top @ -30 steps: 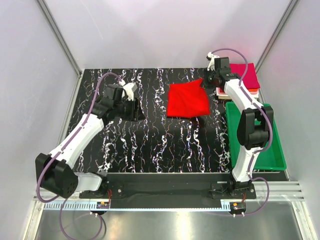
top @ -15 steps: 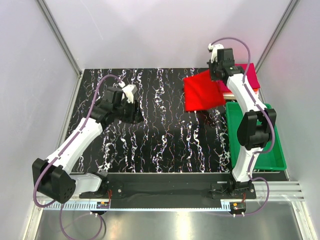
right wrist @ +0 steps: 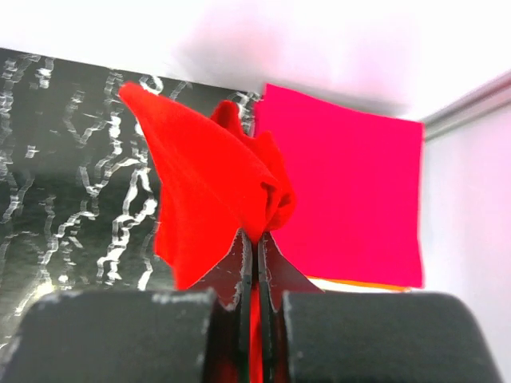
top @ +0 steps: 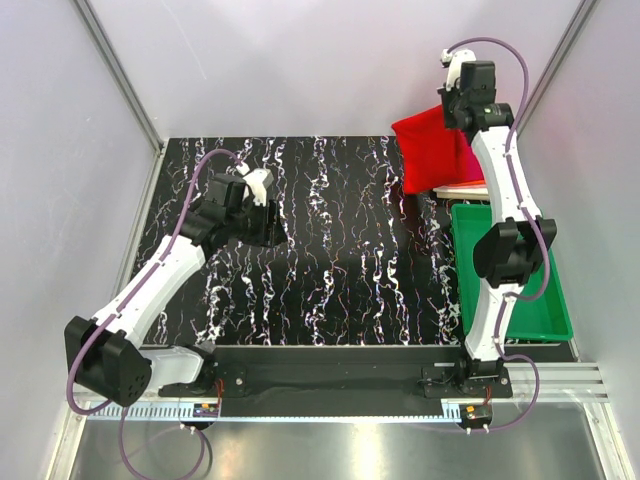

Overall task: Fold and stack the t-shirts
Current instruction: Neatly place the folded tshirt to the corner

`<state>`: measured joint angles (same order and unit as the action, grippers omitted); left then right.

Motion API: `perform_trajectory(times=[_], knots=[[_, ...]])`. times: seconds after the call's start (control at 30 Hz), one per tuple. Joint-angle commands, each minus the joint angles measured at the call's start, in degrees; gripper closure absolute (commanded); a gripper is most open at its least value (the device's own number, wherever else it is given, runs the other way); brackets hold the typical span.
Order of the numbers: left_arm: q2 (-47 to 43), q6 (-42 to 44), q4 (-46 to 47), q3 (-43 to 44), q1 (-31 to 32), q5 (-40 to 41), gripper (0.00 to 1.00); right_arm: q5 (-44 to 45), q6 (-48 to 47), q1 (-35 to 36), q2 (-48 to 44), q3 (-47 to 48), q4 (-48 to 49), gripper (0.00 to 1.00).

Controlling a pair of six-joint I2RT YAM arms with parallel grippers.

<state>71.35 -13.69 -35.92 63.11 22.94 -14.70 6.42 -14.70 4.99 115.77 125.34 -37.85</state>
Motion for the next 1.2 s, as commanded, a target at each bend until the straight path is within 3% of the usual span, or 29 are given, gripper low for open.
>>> perform_trajectory(times=[0.0,0.53,0.83,1.17], knots=[[0.10,0.95,2.17,0.17,0.18,0.90,0.44,1.41,-2.17,-2.70,2.96,8.58,-3.72,1.00],[1.42,1.21,1.65,0.35,0.18,0.55,0.44,-5.09,-5.60,-12.90,21.68,30.30,-4.34,1.00],[1.95,1.65,1.12,0.52,0.09,1.78,0.44,-4.75,-8.15,-15.63,25.65,33.30,0.49,1.00],[2.83,1.65,0.68,0.78,0.18,2.22,0.43,-4.31,-9.99,-16.24,22.84,32.60,1.54,1.00]])
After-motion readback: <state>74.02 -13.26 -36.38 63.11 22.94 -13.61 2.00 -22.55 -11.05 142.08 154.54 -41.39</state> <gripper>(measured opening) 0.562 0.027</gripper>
